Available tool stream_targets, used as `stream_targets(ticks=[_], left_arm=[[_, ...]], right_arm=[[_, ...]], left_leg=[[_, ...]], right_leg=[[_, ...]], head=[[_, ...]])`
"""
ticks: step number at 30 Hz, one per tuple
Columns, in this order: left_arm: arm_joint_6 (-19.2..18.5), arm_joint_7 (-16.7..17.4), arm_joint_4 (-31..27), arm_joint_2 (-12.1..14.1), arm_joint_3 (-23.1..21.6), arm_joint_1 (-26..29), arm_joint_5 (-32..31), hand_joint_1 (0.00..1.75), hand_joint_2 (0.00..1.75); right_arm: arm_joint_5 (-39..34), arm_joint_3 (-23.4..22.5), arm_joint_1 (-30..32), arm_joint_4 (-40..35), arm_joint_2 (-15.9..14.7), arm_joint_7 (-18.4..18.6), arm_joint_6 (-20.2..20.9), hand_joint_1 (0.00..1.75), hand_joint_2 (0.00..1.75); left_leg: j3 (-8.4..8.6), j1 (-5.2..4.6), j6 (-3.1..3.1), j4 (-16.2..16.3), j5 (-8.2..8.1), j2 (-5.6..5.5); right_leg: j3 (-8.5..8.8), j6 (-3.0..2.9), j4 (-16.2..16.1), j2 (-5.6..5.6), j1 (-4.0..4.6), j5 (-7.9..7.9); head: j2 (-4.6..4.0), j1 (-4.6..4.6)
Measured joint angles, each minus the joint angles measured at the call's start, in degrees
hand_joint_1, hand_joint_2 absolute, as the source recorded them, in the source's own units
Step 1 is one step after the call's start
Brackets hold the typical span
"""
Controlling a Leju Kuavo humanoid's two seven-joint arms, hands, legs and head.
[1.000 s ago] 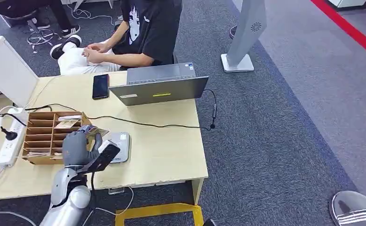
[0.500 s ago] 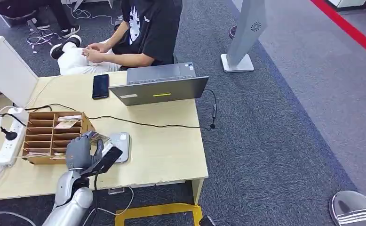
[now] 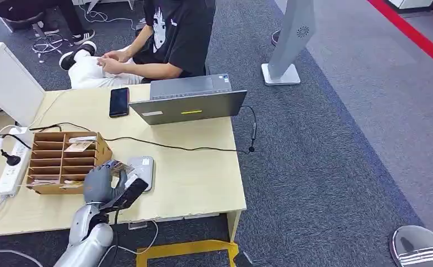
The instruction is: Pass the card to the sensor for recognition and then transmit it.
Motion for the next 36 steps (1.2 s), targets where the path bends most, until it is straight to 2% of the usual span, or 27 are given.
stream_targets(ticks=[9, 13, 19, 22, 26, 31, 34, 36], left_arm=[[-0.8, 0.6, 2.0, -1.3, 0.0, 0.1, 0.3, 1.75, 1.75], [-2.7, 1.4, 2.8, -1.6, 0.0, 0.1, 0.2, 1.75, 1.75], [-6.6, 5.4, 3.6, -2.0, 0.0, -0.6, -0.7, 1.75, 1.75], [-6.5, 5.5, 3.6, -2.0, 0.0, -0.6, -0.6, 1.75, 1.75], [-4.1, 4.0, 3.4, -1.9, 0.0, -0.7, 0.6, 1.75, 1.75], [-2.1, 2.5, -0.4, -0.8, 0.2, -0.7, 2.3, 1.75, 1.75], [-2.4, 4.0, -7.8, 1.4, 0.3, -1.2, 1.9, 1.75, 1.75], [-2.6, 4.5, -10.3, 2.3, 0.5, -1.8, 1.8, 1.75, 1.75]], right_arm=[[-0.4, -1.2, 0.1, -0.1, 0.0, -0.8, 0.0, 0.00, 1.75], [0.6, -1.2, 0.2, 0.1, 0.0, -0.9, 0.0, 0.00, 1.75], [0.6, -1.3, 0.2, 0.1, 0.0, -0.8, 0.0, 0.00, 1.75], [0.6, -1.4, 0.2, 0.2, 0.0, -0.8, 0.0, 0.00, 1.75], [0.5, -1.7, 0.3, 0.7, 0.0, -0.8, 0.0, 0.00, 1.75], [0.4, -2.1, 0.6, 1.4, 0.0, -0.7, 0.0, 0.00, 1.75], [0.0, -2.1, 0.8, 2.1, 0.1, -0.7, 0.0, 0.00, 1.75], [0.0, -2.1, 0.9, 2.4, 0.1, -0.7, 0.0, 0.00, 1.75]], left_leg=[[0.00, 0.00, 0.00, 0.0, -0.01, 0.00], [0.01, 0.00, 0.00, 0.0, 0.00, 0.00], [0.16, -0.01, 0.00, 0.0, 0.00, -0.02], [0.21, -0.01, 0.00, 0.0, 0.00, -0.01], [0.25, 0.00, 0.00, 0.0, 0.01, -0.01], [0.20, 0.01, -0.02, 0.0, 0.06, 0.00], [0.08, 0.03, -0.03, 0.0, 0.07, -0.02], [0.09, 0.01, -0.03, 0.0, 0.07, -0.02]], right_leg=[[0.00, 0.00, 0.0, -0.01, 0.00, 0.00], [0.02, 0.00, 0.0, -0.01, 0.00, 0.00], [0.20, 0.00, 0.0, -0.07, 0.00, 0.00], [0.24, 0.00, 0.0, -0.07, 0.00, 0.00], [0.27, 0.00, 0.0, -0.06, 0.00, 0.00], [0.21, -0.01, 0.0, -0.05, 0.00, 0.01], [0.10, -0.01, 0.0, -0.06, 0.00, 0.01], [0.10, -0.01, 0.0, -0.05, 0.00, 0.01]], head=[[0.00, 0.00], [0.00, 0.00], [0.00, 0.00], [0.00, 0.00], [0.00, 0.00], [0.00, 0.00], [0.00, 0.02], [0.00, 0.00]])
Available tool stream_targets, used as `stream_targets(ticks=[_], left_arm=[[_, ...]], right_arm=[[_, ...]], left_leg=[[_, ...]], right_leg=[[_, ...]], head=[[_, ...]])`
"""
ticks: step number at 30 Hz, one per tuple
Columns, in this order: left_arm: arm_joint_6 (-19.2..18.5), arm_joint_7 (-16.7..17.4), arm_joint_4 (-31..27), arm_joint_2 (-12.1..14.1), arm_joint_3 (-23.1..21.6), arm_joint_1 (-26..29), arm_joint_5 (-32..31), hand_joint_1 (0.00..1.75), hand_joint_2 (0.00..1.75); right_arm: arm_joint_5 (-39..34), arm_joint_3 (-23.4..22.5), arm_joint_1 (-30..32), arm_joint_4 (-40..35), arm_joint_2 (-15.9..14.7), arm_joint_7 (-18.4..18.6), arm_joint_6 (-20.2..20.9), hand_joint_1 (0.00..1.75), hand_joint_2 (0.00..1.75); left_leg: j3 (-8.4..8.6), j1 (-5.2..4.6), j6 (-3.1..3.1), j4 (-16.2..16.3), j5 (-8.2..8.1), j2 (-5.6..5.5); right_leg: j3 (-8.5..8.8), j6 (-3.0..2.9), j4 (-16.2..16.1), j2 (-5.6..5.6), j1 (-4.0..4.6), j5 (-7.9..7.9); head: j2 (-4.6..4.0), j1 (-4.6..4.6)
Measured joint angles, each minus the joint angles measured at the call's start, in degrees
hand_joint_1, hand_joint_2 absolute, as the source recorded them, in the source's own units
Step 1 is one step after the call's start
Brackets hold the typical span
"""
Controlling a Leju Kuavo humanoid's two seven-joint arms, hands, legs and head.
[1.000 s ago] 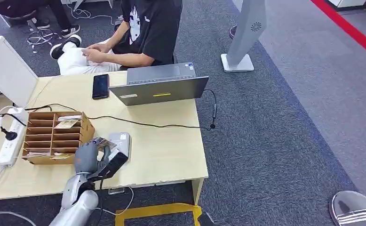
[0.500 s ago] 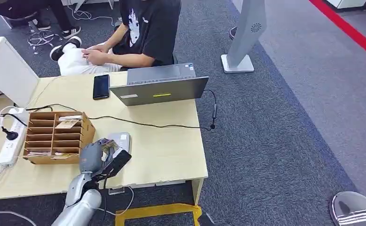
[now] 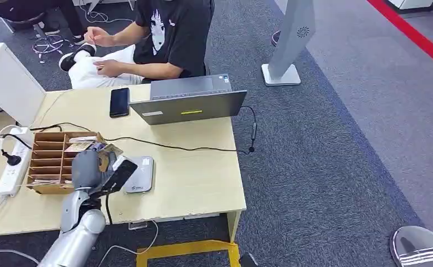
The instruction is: Pass the card to the sensor for recognition and then transmit it.
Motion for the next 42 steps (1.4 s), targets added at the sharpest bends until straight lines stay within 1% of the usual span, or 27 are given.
stream_targets(ticks=[5, 10, 11, 13, 14, 15, 17, 18, 21, 24, 28, 31, 34, 39, 42], left_arm=[[-0.2, 0.2, -4.2, 1.0, 0.2, 0.1, -0.2, 1.75, 1.75], [0.2, 0.2, -5.8, 1.6, 0.3, 0.1, -0.6, 1.75, 1.75], [0.7, 0.4, -6.3, 1.8, 0.3, 0.1, -1.6, 1.75, 1.75], [1.3, 2.3, -8.7, 3.0, 0.3, 0.1, -5.1, 1.75, 1.75], [1.0, 4.2, -10.5, 4.3, 0.3, -0.3, -9.0, 1.75, 1.75], [0.4, 6.6, -11.9, 5.8, 0.3, -0.8, -14.4, 1.75, 1.75], [-1.1, 9.6, -14.6, 9.4, 0.4, -2.0, -22.0, 1.75, 1.75], [-1.6, 10.0, -15.6, 11.4, 0.6, -2.4, -23.1, 1.75, 1.75], [-2.8, 10.8, -17.9, 15.7, 2.2, -3.2, -23.6, 1.75, 1.75], [-4.1, 11.8, -18.1, 18.6, 4.6, -3.4, -24.4, 1.75, 1.75], [-3.0, 12.7, -15.6, 21.1, 8.1, -3.6, -22.7, 1.75, 1.75], [-1.8, 12.6, -12.5, 22.0, 11.0, -3.6, -21.5, 1.75, 1.75], [-1.4, 12.2, -10.7, 22.1, 12.5, -3.6, -21.2, 1.75, 1.75], [-1.1, 11.4, -9.5, 21.7, 13.0, -3.6, -21.1, 1.75, 1.75], [-1.5, 9.5, -9.4, 21.1, 13.0, -3.6, -19.6, 1.75, 1.75]], right_arm=[[0.0, 0.0, 0.1, 0.4, 0.2, 0.0, 0.0, 0.00, 1.75], [0.0, 0.0, 0.1, 0.6, 0.3, 0.1, 0.0, 0.00, 1.75], [-0.1, 0.0, 0.1, 0.7, 0.3, 0.2, 0.0, 0.00, 1.75], [-0.5, 0.0, 0.1, 0.9, 0.3, 0.3, 0.0, 0.00, 1.75], [-0.7, 0.0, 0.1, 1.0, 0.3, 0.3, 0.0, 0.00, 1.75], [-0.9, 0.0, 0.1, 1.1, 0.3, 0.3, 0.0, 0.00, 1.75], [-1.6, 0.0, 0.3, 1.2, 0.3, 0.4, 0.0, 0.00, 1.75], [-1.9, 0.0, 0.3, 1.2, 0.3, 0.5, 0.0, 0.00, 1.75], [-2.8, 0.0, 0.7, 1.6, 0.3, 0.4, 0.0, 0.00, 1.75], [-3.9, 0.0, 1.0, 1.7, 0.3, 0.1, 0.0, 0.00, 1.75], [-4.8, 0.0, 1.3, 1.8, 0.3, -0.2, 0.0, 0.00, 1.75], [-5.6, 0.0, 1.4, 1.8, 0.3, -0.4, 0.0, 0.00, 1.75], [-5.8, 0.0, 1.5, 1.8, 0.3, -0.5, 0.0, 0.00, 1.75], [-6.1, 0.0, 1.5, 1.8, 0.3, -0.9, 0.0, 0.00, 1.75], [-6.5, 0.0, 1.5, 1.9, 0.3, -0.9, 0.0, 0.00, 1.75]], left_leg=[[-0.03, 0.00, 0.00, 0.0, 0.00, -0.01], [-0.03, -0.01, 0.00, 0.0, 0.00, -0.01], [-0.03, -0.01, 0.00, 0.0, 0.00, -0.01], [-0.03, 0.00, 0.00, 0.0, 0.00, -0.01], [-0.03, 0.01, 0.00, 0.0, 0.00, 0.03], [-0.02, 0.03, 0.00, 0.0, 0.00, 0.10], [-0.01, 0.03, -0.02, 0.0, 0.01, 0.11], [-0.01, 0.04, -0.03, 0.0, 0.02, 0.11], [0.00, 0.06, -0.05, 0.0, 0.03, 0.11], [-0.02, 0.07, -0.09, -0.1, 0.03, 0.12], [-0.02, 0.06, -0.09, -0.1, 0.03, 0.13], [-0.02, 0.05, -0.08, 0.0, 0.04, 0.10], [-0.04, 0.03, -0.08, 0.0, 0.04, 0.09], [-0.04, 0.01, -0.08, 0.0, 0.04, 0.09], [-0.04, 0.01, -0.08, 0.0, 0.04, 0.00]], right_leg=[[-0.01, 0.01, 0.0, 0.00, 0.00, -0.01], [0.00, 0.01, 0.0, -0.01, 0.00, -0.01], [0.00, 0.01, 0.0, -0.01, 0.00, 0.00], [0.00, 0.00, 0.0, 0.00, 0.00, 0.00], [-0.01, -0.01, 0.0, 0.04, 0.00, 0.01], [-0.04, -0.02, 0.0, 0.11, 0.00, 0.02], [-0.07, -0.02, 0.1, 0.12, 0.01, 0.01], [-0.09, -0.03, 0.1, 0.11, 0.01, 0.01], [-0.11, -0.05, 0.1, 0.11, 0.02, -0.01], [-0.12, -0.05, 0.1, 0.12, 0.03, -0.01], [-0.12, -0.05, 0.1, 0.12, 0.03, -0.01], [-0.12, -0.05, 0.1, 0.11, 0.03, -0.01], [-0.12, -0.04, 0.1, 0.10, 0.02, -0.01], [-0.12, -0.04, 0.1, 0.11, 0.02, 0.00], [-0.12, -0.04, 0.1, 0.01, 0.02, -0.01]], head=[[0.00, 0.00], [0.00, -0.02], [0.00, 0.00], [0.00, 0.02], [0.00, 0.00], [0.00, 0.00], [0.00, 0.00], [0.00, 0.00], [0.00, 0.00], [0.00, 0.00], [0.00, 0.00], [0.00, 0.00], [0.00, 0.00], [0.00, 0.02], [0.00, 0.00]])
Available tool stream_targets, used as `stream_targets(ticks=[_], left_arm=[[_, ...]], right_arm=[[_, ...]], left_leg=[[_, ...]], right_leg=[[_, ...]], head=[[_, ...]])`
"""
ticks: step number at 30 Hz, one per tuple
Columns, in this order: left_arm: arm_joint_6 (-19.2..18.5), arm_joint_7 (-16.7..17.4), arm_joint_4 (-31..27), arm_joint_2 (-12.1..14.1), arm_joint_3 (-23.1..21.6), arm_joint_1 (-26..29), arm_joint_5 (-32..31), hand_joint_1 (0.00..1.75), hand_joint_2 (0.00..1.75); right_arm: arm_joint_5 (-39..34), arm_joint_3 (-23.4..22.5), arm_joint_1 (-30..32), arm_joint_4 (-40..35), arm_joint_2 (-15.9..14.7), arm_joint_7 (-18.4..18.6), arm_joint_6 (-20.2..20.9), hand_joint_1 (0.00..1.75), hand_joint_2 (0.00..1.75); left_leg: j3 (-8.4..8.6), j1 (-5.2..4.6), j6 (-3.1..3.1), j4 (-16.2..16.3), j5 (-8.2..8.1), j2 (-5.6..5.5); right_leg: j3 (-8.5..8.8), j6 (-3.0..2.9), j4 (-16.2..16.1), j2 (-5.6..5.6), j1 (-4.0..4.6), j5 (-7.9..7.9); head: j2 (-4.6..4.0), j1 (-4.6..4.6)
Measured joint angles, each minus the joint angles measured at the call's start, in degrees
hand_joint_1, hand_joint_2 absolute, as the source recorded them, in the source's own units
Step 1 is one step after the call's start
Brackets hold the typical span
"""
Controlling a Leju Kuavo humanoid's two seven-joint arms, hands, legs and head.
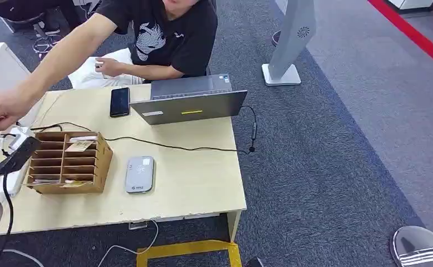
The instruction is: Pass the card to the sensor for recognition and then transmit it.
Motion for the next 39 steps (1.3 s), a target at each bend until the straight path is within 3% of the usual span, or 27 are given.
stream_targets(ticks=[3, 11, 12, 18, 25, 29, 33, 37, 39], left_arm=[[-2.1, -2.8, -1.2, -1.4, 0.0, 0.1, 2.4, 1.75, 1.75], [-4.5, -4.5, -6.5, -4.6, -0.6, 0.1, 4.8, 1.75, 1.75], [-4.9, -4.5, -7.5, -5.0, -1.0, 0.1, 5.3, 0.00, 1.75], [-8.7, -3.9, -13.7, -7.1, -2.3, 1.2, 10.6, 0.00, 1.75], [-11.0, -3.1, -18.5, -8.0, -4.2, 2.6, 11.0, 0.00, 1.75], [-16.0, -0.1, -20.9, -8.0, -5.8, 3.2, 10.4, 0.00, 1.75], [-25.2, 1.5, -23.7, -7.9, -9.0, 3.6, 12.5, 0.00, 1.75], [-28.5, 1.7, -26.8, -7.4, -13.4, 5.4, 11.9, 0.00, 1.75], [-28.0, 1.5, -28.7, -6.7, -15.3, 6.8, 11.6, 0.00, 1.75]], right_arm=[[-0.2, 0.0, 0.0, 0.0, 0.0, -0.2, 0.0, 0.00, 1.75], [-0.4, 0.0, 0.2, 0.1, 0.0, -0.3, 0.0, 0.00, 1.75], [-0.4, 0.0, 0.2, 0.1, 0.0, -0.3, 0.0, 0.00, 1.75], [-0.9, 0.0, 0.3, 0.2, 0.0, -0.5, 0.0, 0.00, 1.75], [-1.6, 0.0, 0.3, 0.6, 0.0, -0.6, 0.0, 0.00, 1.75], [-2.2, 0.0, 0.4, 1.0, 0.0, -0.6, 0.0, 0.00, 1.75], [-3.1, 0.2, 0.5, 1.5, 0.0, -0.5, 0.0, 0.00, 1.75], [-3.4, 1.1, 0.5, 1.9, 0.0, 0.0, 0.0, 0.00, 1.75], [-3.5, 1.4, 0.5, 2.0, 0.0, 0.4, 0.0, 0.00, 1.75]], left_leg=[[-0.01, 0.01, 0.00, 0.0, 0.00, 0.02], [-0.01, 0.01, -0.04, 0.0, -0.03, 0.32], [-0.02, 0.01, -0.04, 0.0, -0.04, 0.31], [-0.07, 0.01, -0.04, 0.0, -0.05, 0.29], [-0.05, 0.01, -0.04, 0.0, -0.03, 0.29], [-0.05, 0.01, -0.04, 0.0, -0.03, 0.28], [-0.08, 0.00, -0.04, 0.0, -0.03, 0.25], [-0.09, 0.00, -0.04, 0.0, -0.04, 0.27], [-0.09, 0.00, -0.04, 0.0, -0.04, 0.27]], right_leg=[[0.00, 0.00, 0.0, 0.02, 0.00, 0.01], [-0.11, -0.01, 0.0, 0.35, -0.01, 0.06], [-0.12, -0.01, 0.0, 0.35, -0.01, 0.05], [-0.15, 0.00, 0.0, 0.32, -0.01, 0.04], [-0.13, -0.01, 0.0, 0.31, -0.01, 0.06], [-0.13, -0.01, 0.0, 0.30, -0.01, 0.07], [-0.12, -0.01, 0.0, 0.26, -0.01, 0.07], [-0.13, -0.01, 0.0, 0.28, -0.02, 0.07], [-0.13, 0.00, 0.0, 0.29, -0.02, 0.06]], head=[[0.00, 0.02], [0.00, 0.00], [0.00, 0.02], [0.00, 0.00], [0.00, 0.00], [0.00, 0.00], [0.00, 0.00], [0.00, 0.00], [0.00, 0.00]])
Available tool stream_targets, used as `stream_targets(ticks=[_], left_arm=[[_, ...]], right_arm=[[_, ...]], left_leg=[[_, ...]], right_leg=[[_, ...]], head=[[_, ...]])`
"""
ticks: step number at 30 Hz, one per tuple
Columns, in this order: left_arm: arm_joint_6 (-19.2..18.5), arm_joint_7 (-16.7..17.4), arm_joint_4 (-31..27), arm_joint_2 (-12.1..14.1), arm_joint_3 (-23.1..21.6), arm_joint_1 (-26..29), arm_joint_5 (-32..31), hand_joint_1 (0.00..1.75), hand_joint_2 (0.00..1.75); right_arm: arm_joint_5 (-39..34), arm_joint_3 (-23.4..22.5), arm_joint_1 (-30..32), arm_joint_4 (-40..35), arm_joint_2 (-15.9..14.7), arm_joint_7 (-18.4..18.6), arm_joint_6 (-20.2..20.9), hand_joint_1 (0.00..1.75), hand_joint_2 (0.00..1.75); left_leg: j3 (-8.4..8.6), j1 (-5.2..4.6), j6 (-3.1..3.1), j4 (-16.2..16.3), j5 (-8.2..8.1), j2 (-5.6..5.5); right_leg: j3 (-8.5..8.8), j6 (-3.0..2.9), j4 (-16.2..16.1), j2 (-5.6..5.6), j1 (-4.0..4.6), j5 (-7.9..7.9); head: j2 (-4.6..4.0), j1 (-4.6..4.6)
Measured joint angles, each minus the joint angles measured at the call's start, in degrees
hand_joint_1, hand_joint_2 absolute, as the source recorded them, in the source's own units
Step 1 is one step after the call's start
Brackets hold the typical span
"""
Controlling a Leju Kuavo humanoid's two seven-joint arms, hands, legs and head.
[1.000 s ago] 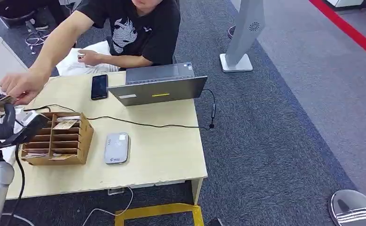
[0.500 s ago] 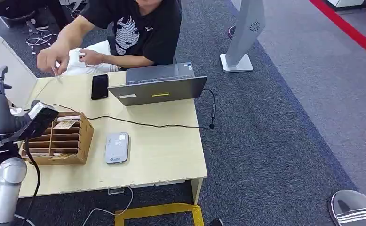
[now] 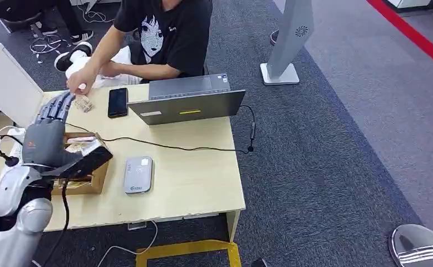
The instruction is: Pass the card to the sensor for recognition and then transmit it.
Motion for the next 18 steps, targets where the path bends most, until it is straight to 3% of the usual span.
stream_targets(ticks=[6, 11, 14, 18], left_arm=[[3.8, -0.9, -6.9, 1.4, -4.3, 6.4, -0.5, 0.00, 1.75], [3.9, -0.4, -10.3, 2.7, -5.9, 9.6, -1.7, 0.00, 1.75], [2.9, 1.3, -13.2, 5.1, -6.8, 13.3, -2.8, 0.00, 1.75], [0.4, 5.3, -17.9, 10.4, -6.8, 20.5, -4.1, 0.00, 1.75]], right_arm=[[-0.9, 0.2, 0.0, 0.3, 0.0, 0.9, 0.0, 0.00, 1.75], [-1.5, 0.5, 0.0, 0.6, 0.0, 1.1, 0.0, 0.00, 1.75], [-3.5, 0.5, 0.1, 0.7, -0.3, 0.8, 0.0, 0.00, 1.75], [-7.1, 0.5, 0.9, 0.9, -0.5, -0.8, 0.0, 0.00, 1.75]], left_leg=[[0.00, 0.01, 0.01, 0.0, -0.01, 0.00], [0.01, 0.01, 0.02, 0.0, -0.01, 0.01], [0.02, 0.01, 0.01, 0.0, -0.02, 0.04], [0.00, 0.02, -0.04, -0.1, -0.07, 0.02]], right_leg=[[-0.02, 0.01, 0.0, -0.01, 0.00, -0.03], [0.01, 0.01, 0.0, 0.00, 0.00, -0.03], [0.00, 0.01, 0.0, 0.02, 0.00, -0.03], [-0.02, -0.01, 0.0, 0.04, 0.00, -0.12]], head=[[0.00, 0.00], [0.00, -0.02], [0.00, 0.02], [0.00, 0.00]])
